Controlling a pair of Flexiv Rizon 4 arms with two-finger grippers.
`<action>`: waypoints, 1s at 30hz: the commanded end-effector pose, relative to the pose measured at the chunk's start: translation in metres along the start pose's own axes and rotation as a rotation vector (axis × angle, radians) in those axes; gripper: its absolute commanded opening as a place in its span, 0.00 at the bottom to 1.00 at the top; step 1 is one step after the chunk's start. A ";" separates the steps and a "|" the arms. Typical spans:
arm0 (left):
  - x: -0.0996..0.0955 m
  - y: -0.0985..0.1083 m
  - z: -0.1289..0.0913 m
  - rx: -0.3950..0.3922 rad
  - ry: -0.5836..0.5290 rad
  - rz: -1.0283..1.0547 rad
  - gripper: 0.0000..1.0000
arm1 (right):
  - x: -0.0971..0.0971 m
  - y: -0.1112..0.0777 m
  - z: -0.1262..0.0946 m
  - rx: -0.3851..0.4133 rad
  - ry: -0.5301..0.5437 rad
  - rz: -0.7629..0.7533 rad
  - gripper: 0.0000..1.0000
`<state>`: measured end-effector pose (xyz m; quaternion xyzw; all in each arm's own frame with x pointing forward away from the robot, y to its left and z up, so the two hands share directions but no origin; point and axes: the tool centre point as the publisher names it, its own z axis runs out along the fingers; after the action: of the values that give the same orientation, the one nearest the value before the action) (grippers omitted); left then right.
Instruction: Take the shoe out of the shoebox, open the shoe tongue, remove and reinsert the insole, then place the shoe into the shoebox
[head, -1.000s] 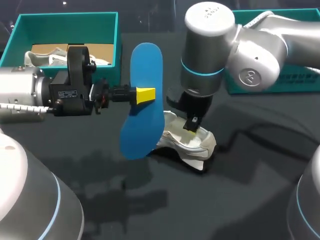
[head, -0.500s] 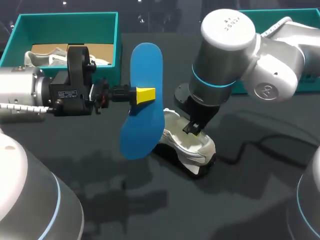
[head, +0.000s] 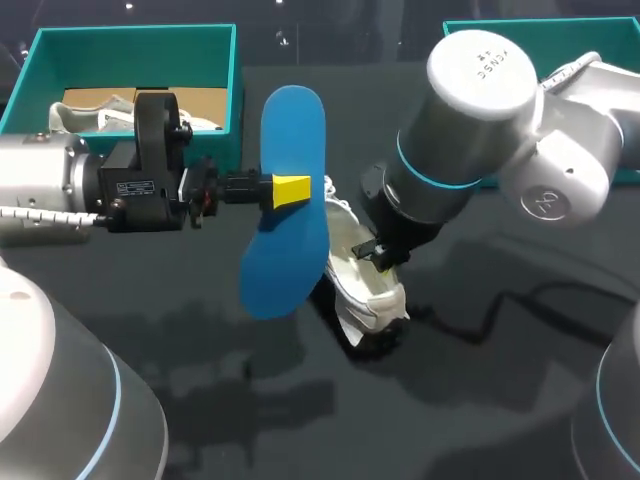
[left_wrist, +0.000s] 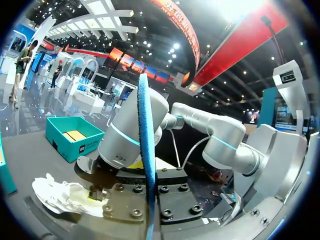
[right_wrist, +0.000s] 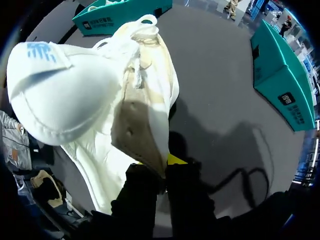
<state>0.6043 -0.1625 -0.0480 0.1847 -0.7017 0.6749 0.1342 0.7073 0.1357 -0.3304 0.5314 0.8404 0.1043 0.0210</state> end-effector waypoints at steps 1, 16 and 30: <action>0.000 0.001 0.001 0.002 -0.001 0.001 0.00 | 0.010 -0.004 -0.003 -0.030 -0.048 0.170 0.00; 0.000 0.001 0.001 0.002 -0.001 0.001 0.00 | 0.017 -0.004 0.027 -0.024 -0.009 0.242 0.00; 0.000 0.001 0.001 0.002 -0.001 0.001 0.00 | 0.013 -0.006 0.052 -0.010 0.035 0.248 0.00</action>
<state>0.6043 -0.1625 -0.0480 0.1847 -0.7017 0.6749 0.1342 0.7021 0.1520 -0.3746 0.6298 0.7681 0.1156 0.0001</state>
